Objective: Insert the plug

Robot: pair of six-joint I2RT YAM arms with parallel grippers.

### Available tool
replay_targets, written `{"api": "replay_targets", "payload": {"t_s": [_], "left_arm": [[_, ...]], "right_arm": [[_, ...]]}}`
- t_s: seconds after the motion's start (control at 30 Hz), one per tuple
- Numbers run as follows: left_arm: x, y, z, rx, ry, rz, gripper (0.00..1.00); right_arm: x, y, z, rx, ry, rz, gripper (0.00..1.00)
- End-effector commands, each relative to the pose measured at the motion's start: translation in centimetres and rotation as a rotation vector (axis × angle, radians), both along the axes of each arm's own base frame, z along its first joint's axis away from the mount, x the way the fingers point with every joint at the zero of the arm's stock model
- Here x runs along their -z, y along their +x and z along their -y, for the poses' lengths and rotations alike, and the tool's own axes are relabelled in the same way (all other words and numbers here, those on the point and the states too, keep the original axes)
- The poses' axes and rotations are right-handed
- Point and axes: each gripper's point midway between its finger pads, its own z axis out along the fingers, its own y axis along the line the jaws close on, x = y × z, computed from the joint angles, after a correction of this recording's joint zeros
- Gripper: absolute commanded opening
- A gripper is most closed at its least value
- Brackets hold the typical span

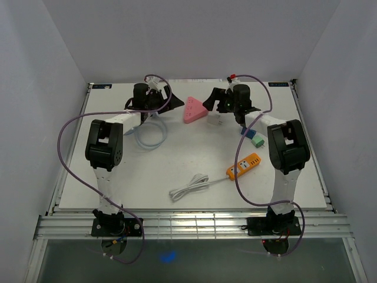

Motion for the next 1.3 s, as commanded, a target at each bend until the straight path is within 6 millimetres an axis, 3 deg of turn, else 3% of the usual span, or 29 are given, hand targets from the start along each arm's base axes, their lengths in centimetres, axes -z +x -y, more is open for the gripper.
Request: {"api": "replay_targets", "payload": {"t_s": [0.0, 0.03, 0.1, 0.13, 0.17, 0.23, 0.3, 0.43, 0.63, 0.73, 0.87, 1.07, 1.27], "left_arm": [[-2.5, 1.7, 0.2, -0.005, -0.03, 0.094, 0.96], [-2.4, 2.0, 0.2, -0.006, -0.032, 0.101, 0.98], [-1.9, 2.5, 0.4, -0.009, -0.041, 0.105, 0.98], [-1.7, 2.7, 0.4, -0.01, -0.048, 0.104, 0.98], [-1.7, 2.9, 0.6, -0.008, -0.055, 0.111, 0.98], [-0.7, 3.4, 0.9, -0.001, -0.075, 0.095, 0.98], [0.5, 3.9, 1.2, 0.003, -0.091, 0.08, 0.98], [1.3, 5.0, 1.7, 0.008, -0.137, 0.071, 0.98], [2.6, 5.1, 3.0, 0.049, -0.189, 0.039, 0.98], [3.7, 4.9, 3.5, 0.065, -0.209, 0.019, 0.98], [4.8, 4.2, 4.2, 0.091, -0.235, -0.008, 0.98], [5.3, 2.7, 5.1, 0.114, -0.23, -0.018, 0.94], [5.4, -0.9, 6.2, 0.136, -0.183, -0.02, 0.9]], "right_arm": [[-2.0, 1.5, -1.1, -0.056, 0.035, 0.044, 0.96], [-1.2, 1.9, -1.2, -0.06, 0.034, 0.031, 0.96], [-1.9, 2.8, -1.4, -0.072, 0.052, 0.046, 0.96], [-0.9, 3.2, -1.6, -0.078, 0.051, 0.025, 0.96], [-1.6, 3.7, -1.8, -0.091, 0.061, 0.038, 0.96], [-0.2, 4.3, -2.0, -0.095, 0.068, 0.005, 0.96], [-0.3, 4.9, -2.1, -0.105, 0.083, 0.008, 0.96], [0.9, 5.8, -2.5, -0.12, 0.095, -0.015, 0.96], [1.9, 6.4, -4.2, -0.19, 0.161, -0.069, 0.99], [3.0, 5.9, -5.1, -0.243, 0.191, -0.112, 1.0], [3.9, 5.4, -5.4, -0.265, 0.208, -0.147, 0.93], [4.7, 3.3, -5.4, -0.285, 0.243, -0.199, 0.71], [5.4, 0.4, -4.9, -0.289, 0.221, -0.228, 0.58]]}}
